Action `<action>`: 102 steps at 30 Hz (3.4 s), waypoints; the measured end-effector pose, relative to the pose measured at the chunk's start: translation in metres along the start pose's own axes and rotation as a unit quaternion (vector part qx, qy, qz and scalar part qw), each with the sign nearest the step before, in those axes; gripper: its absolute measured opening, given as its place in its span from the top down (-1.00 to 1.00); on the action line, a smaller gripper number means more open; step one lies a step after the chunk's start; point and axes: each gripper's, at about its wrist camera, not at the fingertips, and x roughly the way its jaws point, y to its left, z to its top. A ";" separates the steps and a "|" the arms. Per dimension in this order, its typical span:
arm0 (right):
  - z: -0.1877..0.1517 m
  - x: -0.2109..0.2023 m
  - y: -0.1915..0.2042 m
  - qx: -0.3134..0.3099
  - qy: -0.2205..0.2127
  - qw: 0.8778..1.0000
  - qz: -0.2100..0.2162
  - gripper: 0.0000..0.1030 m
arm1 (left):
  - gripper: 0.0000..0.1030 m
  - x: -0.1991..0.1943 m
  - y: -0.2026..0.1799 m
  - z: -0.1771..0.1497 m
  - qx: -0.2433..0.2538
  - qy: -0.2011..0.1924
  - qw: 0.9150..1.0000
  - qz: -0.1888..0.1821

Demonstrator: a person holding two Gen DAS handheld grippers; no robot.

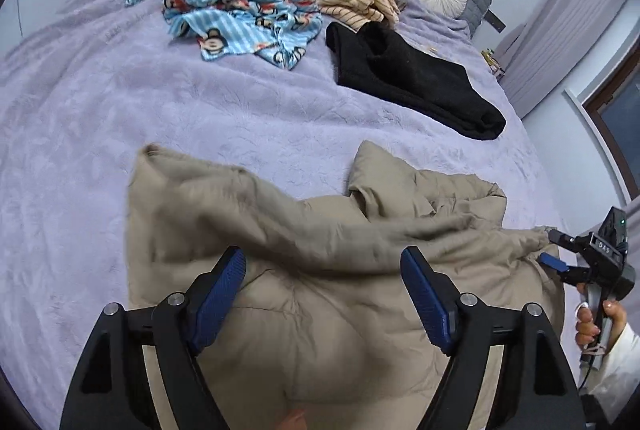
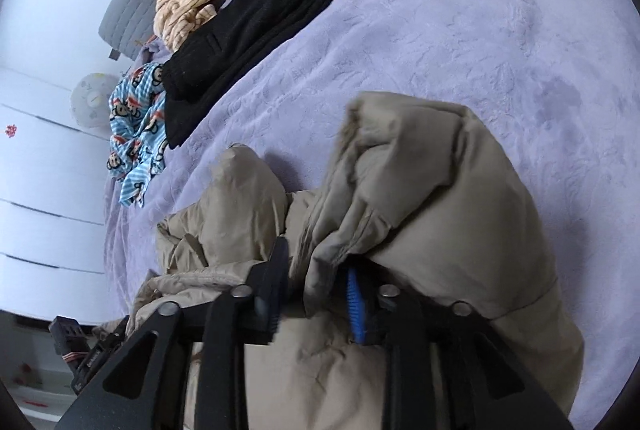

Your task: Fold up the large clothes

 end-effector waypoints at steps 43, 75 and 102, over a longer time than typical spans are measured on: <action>0.022 0.063 -0.049 -0.074 -0.003 0.975 -0.211 1.00 | -0.26 0.126 0.046 0.014 -0.009 0.037 0.986 0.159; -0.134 -0.062 -0.027 0.010 0.004 0.995 -0.098 0.58 | -0.98 -0.019 0.006 -0.097 -0.015 0.089 0.972 0.215; -0.206 -0.034 -0.056 0.130 0.039 0.990 0.037 -0.99 | -0.98 -0.019 0.052 -0.180 -0.157 0.137 0.978 -0.009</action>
